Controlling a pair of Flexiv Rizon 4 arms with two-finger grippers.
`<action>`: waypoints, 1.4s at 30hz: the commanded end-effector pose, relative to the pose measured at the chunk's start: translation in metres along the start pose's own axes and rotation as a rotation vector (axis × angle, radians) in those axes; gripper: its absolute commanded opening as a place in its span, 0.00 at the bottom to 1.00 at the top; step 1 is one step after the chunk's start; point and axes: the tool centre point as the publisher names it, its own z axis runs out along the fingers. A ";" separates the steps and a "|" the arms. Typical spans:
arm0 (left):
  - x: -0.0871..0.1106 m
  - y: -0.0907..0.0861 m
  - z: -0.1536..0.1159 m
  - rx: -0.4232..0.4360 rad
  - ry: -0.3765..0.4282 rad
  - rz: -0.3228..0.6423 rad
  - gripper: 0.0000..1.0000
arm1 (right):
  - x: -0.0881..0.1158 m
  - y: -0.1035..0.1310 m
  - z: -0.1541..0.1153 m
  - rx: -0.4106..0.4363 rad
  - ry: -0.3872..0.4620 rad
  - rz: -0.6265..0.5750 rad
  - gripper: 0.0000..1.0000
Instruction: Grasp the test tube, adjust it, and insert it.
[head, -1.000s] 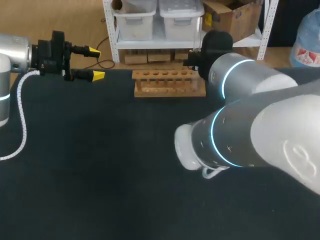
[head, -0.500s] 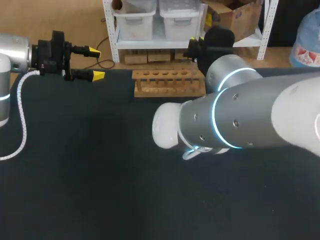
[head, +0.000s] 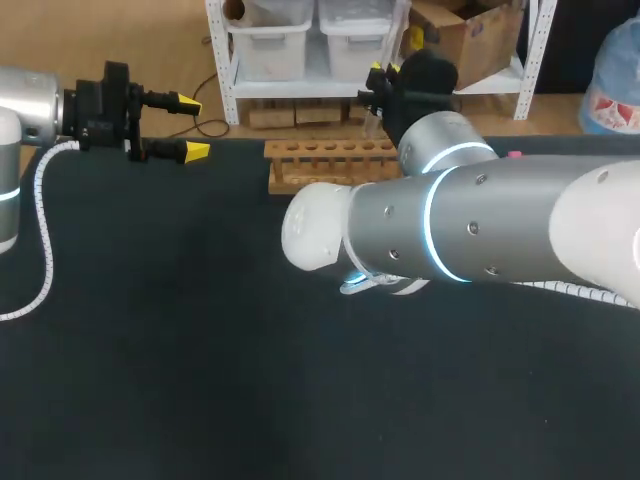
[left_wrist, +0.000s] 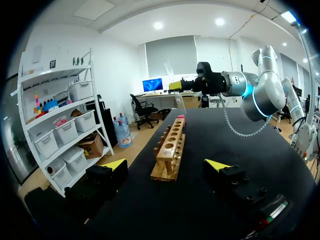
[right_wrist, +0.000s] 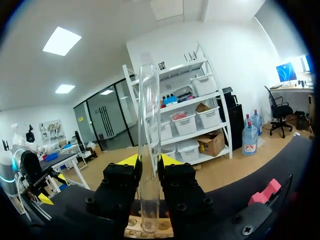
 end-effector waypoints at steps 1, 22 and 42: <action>0.001 -0.001 0.000 -0.001 -0.002 0.002 1.00 | 0.010 -0.001 0.012 -0.010 -0.063 -0.008 0.00; 0.001 -0.001 0.000 -0.001 -0.002 0.002 1.00 | 0.024 -0.012 0.014 -0.020 -0.051 -0.063 0.00; 0.001 -0.001 0.000 -0.001 -0.002 0.002 1.00 | 0.051 -0.022 0.019 -0.029 -0.004 -0.084 0.00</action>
